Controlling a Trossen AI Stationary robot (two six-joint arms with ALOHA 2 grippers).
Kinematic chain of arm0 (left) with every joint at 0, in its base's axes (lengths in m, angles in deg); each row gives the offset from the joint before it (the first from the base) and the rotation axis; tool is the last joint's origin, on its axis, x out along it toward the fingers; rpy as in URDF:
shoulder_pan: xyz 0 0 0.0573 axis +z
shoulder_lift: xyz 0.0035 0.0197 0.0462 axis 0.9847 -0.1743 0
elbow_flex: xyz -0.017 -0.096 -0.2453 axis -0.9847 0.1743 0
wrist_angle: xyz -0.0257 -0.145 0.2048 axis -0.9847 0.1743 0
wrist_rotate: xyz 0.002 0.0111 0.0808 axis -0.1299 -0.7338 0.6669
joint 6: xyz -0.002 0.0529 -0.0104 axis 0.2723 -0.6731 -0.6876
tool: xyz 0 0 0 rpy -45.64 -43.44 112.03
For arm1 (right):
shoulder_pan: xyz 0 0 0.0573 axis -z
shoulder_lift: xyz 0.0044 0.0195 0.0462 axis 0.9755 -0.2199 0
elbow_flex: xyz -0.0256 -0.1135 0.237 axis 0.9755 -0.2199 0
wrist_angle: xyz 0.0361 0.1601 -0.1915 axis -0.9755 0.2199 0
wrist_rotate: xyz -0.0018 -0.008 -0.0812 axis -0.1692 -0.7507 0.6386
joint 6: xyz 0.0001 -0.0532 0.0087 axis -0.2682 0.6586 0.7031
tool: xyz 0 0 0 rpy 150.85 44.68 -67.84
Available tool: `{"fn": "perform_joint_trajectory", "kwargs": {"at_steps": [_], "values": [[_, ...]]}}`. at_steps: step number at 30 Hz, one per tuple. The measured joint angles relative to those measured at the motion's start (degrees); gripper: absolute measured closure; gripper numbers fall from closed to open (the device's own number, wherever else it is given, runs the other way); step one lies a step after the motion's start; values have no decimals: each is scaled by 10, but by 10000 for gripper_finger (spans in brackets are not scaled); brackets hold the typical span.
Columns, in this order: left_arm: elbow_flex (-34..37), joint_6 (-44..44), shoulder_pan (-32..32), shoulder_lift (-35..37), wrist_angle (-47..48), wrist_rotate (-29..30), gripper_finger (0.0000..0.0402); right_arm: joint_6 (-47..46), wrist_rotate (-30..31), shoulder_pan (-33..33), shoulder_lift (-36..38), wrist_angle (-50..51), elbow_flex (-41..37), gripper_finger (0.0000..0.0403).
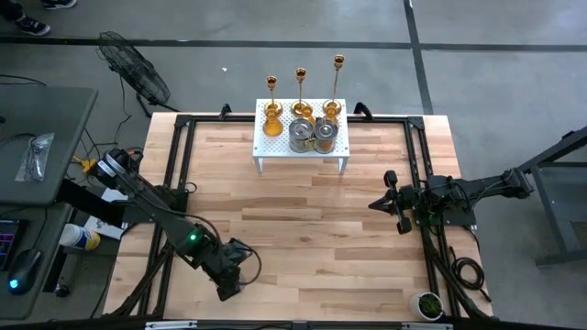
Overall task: Pick & Place candle stick holders
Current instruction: Put the silver scented candle on the shelf aligned with the other silver scented candle
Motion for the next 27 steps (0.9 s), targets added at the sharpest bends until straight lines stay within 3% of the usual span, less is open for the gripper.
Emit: {"fn": "perform_joint_trajectory", "kwargs": {"at_steps": [5, 18, 27], "values": [[0, -22, -22, 0, -35, 65, 21, 0, 0, 0, -2, 0, 0, 400], [0, -123, -30, 0, -20, 65, 21, 0, 0, 0, -2, 0, 0, 400], [1, -274, -30, 0, 25, 64, 21, 0, 0, 0, -2, 0, 0, 400]]}}
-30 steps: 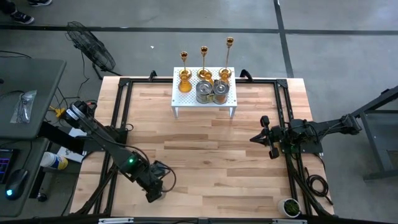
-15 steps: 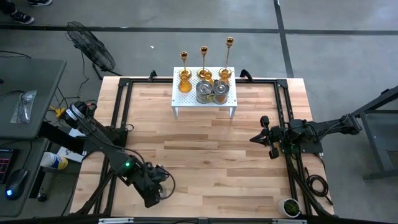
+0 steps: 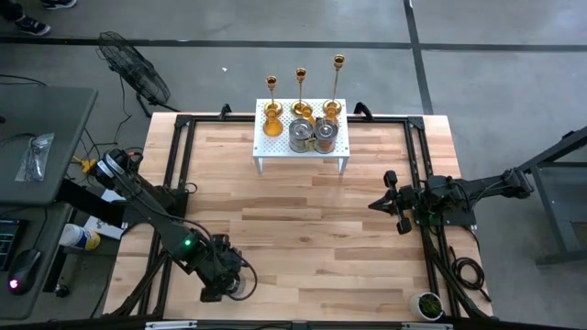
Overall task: Pick & Place candle stick holders
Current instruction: Put the silver scented candle on the shelf aligned with the other silver scented candle
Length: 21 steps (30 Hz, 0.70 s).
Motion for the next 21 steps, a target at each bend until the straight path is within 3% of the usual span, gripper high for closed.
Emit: {"fn": "perform_joint_trajectory", "kwargs": {"at_steps": [7, 13, 21], "values": [[0, 5, -11, -2, 33, 7, 21, 0, 0, 0, 0, 0, 0, 400], [-4, 79, -9, -4, 84, -3, 21, 0, 0, 0, 0, 0, 0, 400], [-4, 122, 39, -4, 90, -22, 21, 0, 0, 0, 0, 0, 0, 400]]}}
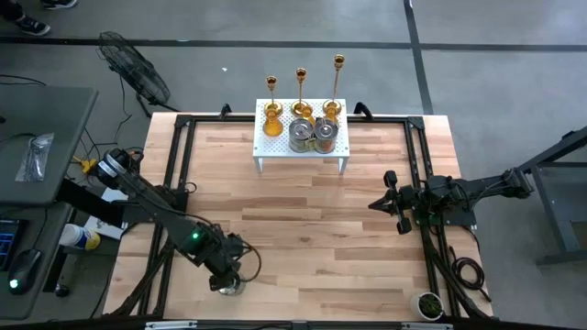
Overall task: Pick & Place candle stick holders
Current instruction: Put the silver scented candle on the shelf aligned with the other silver scented candle
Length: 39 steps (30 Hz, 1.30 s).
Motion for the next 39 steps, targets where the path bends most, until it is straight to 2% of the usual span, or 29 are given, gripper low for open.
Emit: {"fn": "perform_joint_trajectory", "kwargs": {"at_steps": [16, 19, 32, 39], "values": [[-3, 16, 8, -31, 4, -27, 21, 0, 0, 0, 0, 0, 0, 400], [-3, 26, 8, -31, 3, -27, 32, 0, 0, 0, 0, 1, 0, 400], [-2, 28, 8, -32, 7, -43, 180, 0, 0, 0, 0, 1, 0, 400], [-2, 27, 8, -32, 9, -39, 229, 0, 0, 0, 0, 1, 0, 400]]}}
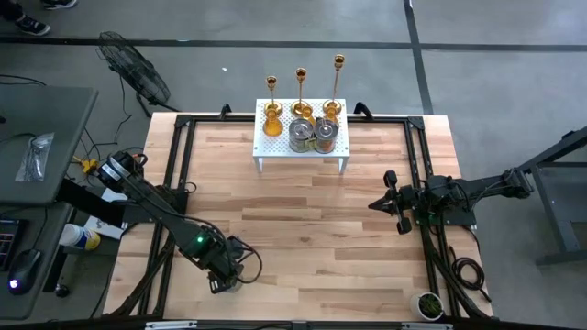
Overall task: Pick & Place candle stick holders
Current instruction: Put the silver scented candle on the shelf aligned with the other silver scented candle
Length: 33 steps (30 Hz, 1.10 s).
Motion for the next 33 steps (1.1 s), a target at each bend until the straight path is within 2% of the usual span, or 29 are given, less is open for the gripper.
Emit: {"fn": "perform_joint_trajectory", "kwargs": {"at_steps": [5, 24, 33], "values": [[1, 8, 0, 0, 2, 3, 242, 0, 0, 0, 0, 0, 0, 400], [15, 33, 8, -1, 0, -2, 247, 0, 0, 0, 0, 0, 0, 400], [16, 34, 8, -1, 3, -9, 328, 0, 0, 0, 0, 0, 0, 400]]}}
